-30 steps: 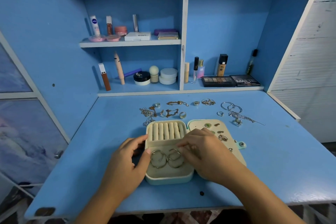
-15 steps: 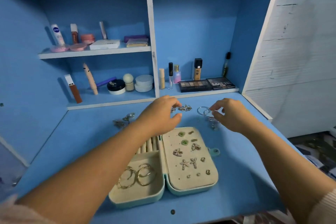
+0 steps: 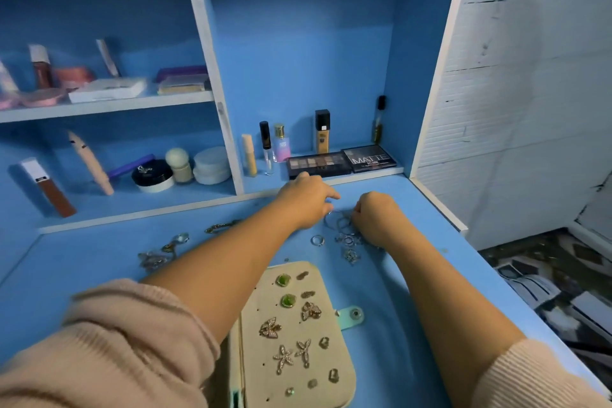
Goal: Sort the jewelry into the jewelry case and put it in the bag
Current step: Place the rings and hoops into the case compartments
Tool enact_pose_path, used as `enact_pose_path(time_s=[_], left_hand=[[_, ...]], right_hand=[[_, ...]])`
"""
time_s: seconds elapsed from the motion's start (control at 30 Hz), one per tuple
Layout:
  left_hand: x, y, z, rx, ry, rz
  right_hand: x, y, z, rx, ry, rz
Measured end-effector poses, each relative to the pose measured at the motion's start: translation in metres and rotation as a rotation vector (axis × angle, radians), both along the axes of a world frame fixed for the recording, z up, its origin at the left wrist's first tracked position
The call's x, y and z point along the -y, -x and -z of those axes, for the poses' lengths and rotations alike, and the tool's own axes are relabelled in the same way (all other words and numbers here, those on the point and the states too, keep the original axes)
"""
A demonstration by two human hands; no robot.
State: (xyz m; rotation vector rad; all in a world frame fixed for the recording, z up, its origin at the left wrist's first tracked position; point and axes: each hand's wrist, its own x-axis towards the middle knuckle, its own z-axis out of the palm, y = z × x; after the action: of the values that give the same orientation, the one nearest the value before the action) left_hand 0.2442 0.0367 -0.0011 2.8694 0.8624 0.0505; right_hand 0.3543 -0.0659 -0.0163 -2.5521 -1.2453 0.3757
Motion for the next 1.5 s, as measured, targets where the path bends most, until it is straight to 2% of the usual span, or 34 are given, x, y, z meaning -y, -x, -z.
enact_pose_path(time_s=[0.2,0.3,0.43,0.5,0.73,0.87,1.0,1.17,1.37,1.43,1.5], left_hand=[[-0.001,-0.008,0.003,-0.01,-0.152,0.144],[0.003,-0.009,0.006,-0.038,-0.262,0.181],[0.005,-0.005,0.009,-0.1,-0.298,0.124],[0.008,-0.002,0.007,-0.071,-0.296,0.099],[0.014,0.036,-0.006,0.308,0.072,-0.095],[0.022,0.071,-0.013,0.566,0.194,-0.15],[0.034,0.106,-0.015,0.715,0.31,-0.19],[0.05,0.126,-0.011,0.793,0.423,-0.211],[0.06,0.127,-0.006,0.793,0.446,-0.255],[0.062,0.129,-0.007,0.794,0.423,-0.264],[0.064,0.134,-0.01,0.805,0.408,-0.271]], right_hand=[[0.001,-0.001,-0.005,0.072,0.16,-0.013],[0.005,-0.002,-0.006,0.014,0.116,0.041],[0.007,0.005,-0.007,0.006,0.101,0.004],[0.009,0.007,-0.004,0.018,0.072,-0.015],[0.012,0.009,-0.004,0.007,0.057,0.01],[0.013,0.003,-0.008,-0.019,0.075,0.083],[0.016,0.009,-0.016,-0.038,0.068,0.109],[0.016,0.016,-0.016,-0.015,0.075,-0.024],[0.023,0.026,-0.026,0.087,0.186,-0.106],[0.024,0.033,-0.029,0.099,0.122,-0.153],[0.026,0.039,-0.033,-0.009,-0.096,-0.114]])
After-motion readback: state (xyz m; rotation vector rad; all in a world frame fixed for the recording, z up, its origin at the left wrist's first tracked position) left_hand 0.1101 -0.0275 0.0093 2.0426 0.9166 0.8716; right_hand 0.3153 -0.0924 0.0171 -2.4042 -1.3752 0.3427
